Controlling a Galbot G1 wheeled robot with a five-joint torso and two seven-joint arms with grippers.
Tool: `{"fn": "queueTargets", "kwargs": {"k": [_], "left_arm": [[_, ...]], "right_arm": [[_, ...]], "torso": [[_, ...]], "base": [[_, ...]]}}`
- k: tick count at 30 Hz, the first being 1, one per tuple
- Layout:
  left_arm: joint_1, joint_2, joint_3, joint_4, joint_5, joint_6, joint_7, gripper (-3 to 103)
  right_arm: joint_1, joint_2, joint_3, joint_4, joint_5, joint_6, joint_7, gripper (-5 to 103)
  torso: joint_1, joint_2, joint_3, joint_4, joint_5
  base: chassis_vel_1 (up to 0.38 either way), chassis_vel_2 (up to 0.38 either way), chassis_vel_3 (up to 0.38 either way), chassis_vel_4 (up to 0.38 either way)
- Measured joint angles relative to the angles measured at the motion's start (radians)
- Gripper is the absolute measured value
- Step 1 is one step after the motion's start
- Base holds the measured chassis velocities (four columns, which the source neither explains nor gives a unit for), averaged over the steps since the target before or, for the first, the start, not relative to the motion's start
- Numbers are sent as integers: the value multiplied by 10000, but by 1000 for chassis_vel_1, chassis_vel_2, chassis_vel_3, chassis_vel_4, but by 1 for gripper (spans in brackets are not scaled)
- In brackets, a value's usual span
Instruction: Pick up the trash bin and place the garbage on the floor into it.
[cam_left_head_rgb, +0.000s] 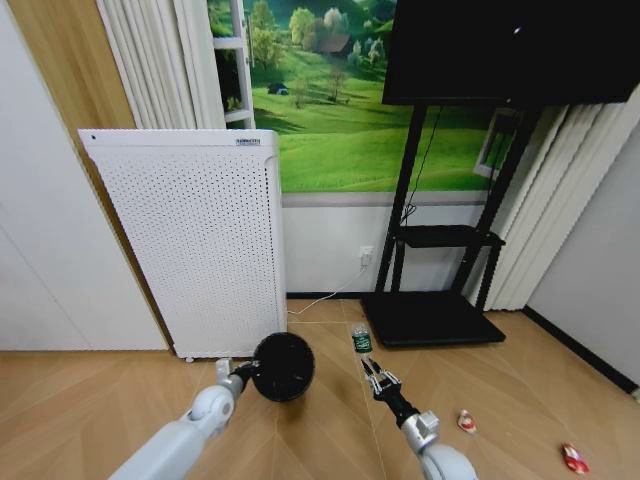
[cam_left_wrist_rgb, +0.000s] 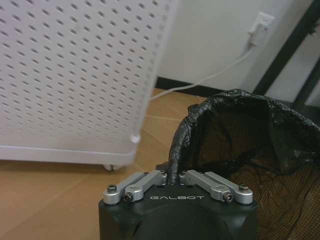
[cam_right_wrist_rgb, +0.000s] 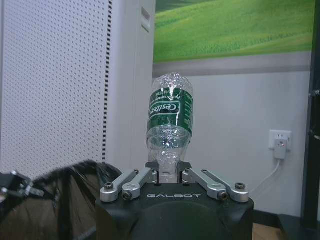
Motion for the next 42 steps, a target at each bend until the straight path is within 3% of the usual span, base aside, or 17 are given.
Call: {"fn": "queueTargets", "kwargs": {"k": [6,22,34,39,41,42], "left_arm": [[-204,-178,799,-213,-710,95,-212,3],[516,-40,635,-640,-136,88,110,3],[840,-17,602,-1016,-147,18,747,3],[1196,122,347,-1095,-99,17,867,3],[1383,161,196,-1104,48,10,1012,3],[1383,161,196,-1104,48,10,1012,3]], "right_arm": [[-236,46,-124,564,221,29,1,18],[-960,151,-1165,727,-170,573,-570,18],[-623,180,-1792,343,-395,590,-293,15],[-565,85,-1698,293,-335,493,-127,30],[-583,61,-1664,295,-322,487,-125,41],[-583,61,-1664,295,-322,487,-125,41]], "torso": [[-1,0,-1,1,-1],[-2,1,-2,2,-2],[-2,2,-2,1,-2],[-2,2,-2,4,-1],[-2,2,-2,3,-2],[-2,2,-2,3,-2]], "base": [[0,0,0,0],[0,0,0,0],[0,0,0,0],[0,0,0,0],[0,0,0,0],[0,0,0,0]]}}
